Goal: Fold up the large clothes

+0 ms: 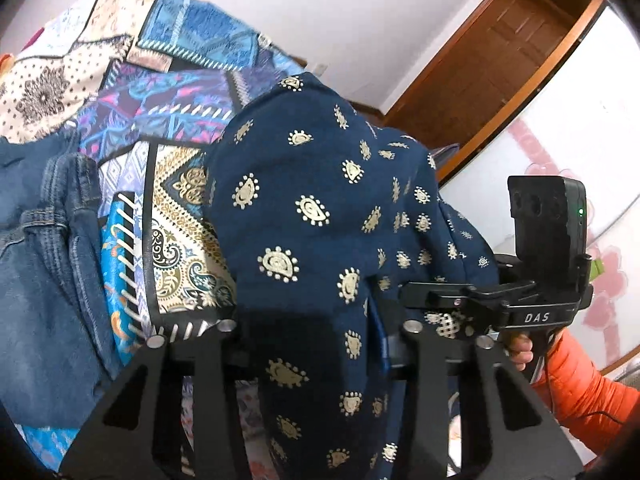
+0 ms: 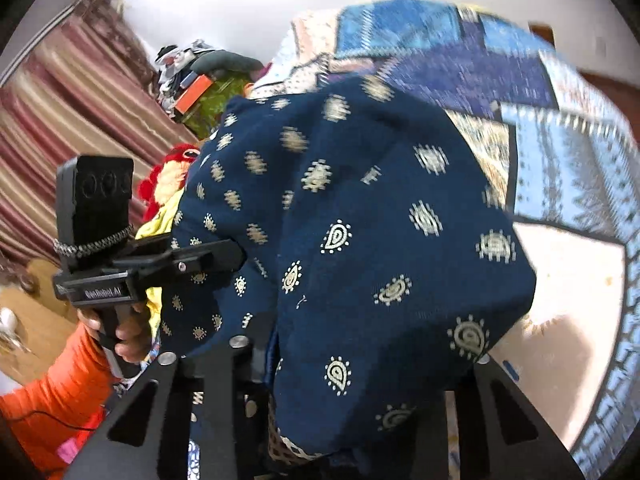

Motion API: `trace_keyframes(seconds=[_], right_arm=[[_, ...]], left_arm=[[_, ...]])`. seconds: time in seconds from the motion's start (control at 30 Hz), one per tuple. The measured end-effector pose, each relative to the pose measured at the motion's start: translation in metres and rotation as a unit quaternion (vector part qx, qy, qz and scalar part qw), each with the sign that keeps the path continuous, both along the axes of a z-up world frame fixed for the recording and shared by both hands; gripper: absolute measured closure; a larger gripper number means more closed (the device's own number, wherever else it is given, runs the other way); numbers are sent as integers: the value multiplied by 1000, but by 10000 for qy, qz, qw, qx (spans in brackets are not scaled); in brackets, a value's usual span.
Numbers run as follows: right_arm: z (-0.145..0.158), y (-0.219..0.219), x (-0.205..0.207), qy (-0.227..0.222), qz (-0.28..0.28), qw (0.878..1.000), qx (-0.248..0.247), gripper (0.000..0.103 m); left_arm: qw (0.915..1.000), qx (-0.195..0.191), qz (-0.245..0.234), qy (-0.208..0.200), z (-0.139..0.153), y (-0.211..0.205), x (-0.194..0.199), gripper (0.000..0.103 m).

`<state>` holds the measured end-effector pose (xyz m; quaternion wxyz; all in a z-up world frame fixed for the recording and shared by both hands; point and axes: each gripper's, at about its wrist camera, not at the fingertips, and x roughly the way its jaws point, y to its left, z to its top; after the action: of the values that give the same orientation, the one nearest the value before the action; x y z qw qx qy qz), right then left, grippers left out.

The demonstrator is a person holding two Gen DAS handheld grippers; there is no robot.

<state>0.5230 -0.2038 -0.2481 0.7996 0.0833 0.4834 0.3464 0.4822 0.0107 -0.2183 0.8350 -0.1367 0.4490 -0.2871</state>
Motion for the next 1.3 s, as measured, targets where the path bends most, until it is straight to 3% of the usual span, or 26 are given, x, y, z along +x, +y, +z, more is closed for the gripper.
trace_keyframes(seconds=[0.43, 0.57, 0.7, 0.87, 1.03, 1.3], right_arm=[[122, 64, -52, -954, 185, 9952, 111, 77], [145, 101, -54, -1110, 280, 9932, 233, 77], [152, 156, -38, -1078, 408, 9929, 297, 77], [135, 216, -7, -878, 595, 9942, 168, 77], [90, 270, 43, -438, 614, 9970, 178, 77], [-15, 330, 125, 424, 370, 9984, -95, 77]], left_arm=[[9932, -102, 411, -1088, 110, 75, -76, 67], [9892, -92, 671, -1300, 133, 114, -90, 67], [9865, -48, 952, -1335, 137, 154, -89, 67], [9857, 11, 1254, -1122, 112, 206, -63, 67], [9847, -87, 1560, -774, 69, 258, -26, 67], [9767, -257, 2077, 471, -45, 323, 56, 63]])
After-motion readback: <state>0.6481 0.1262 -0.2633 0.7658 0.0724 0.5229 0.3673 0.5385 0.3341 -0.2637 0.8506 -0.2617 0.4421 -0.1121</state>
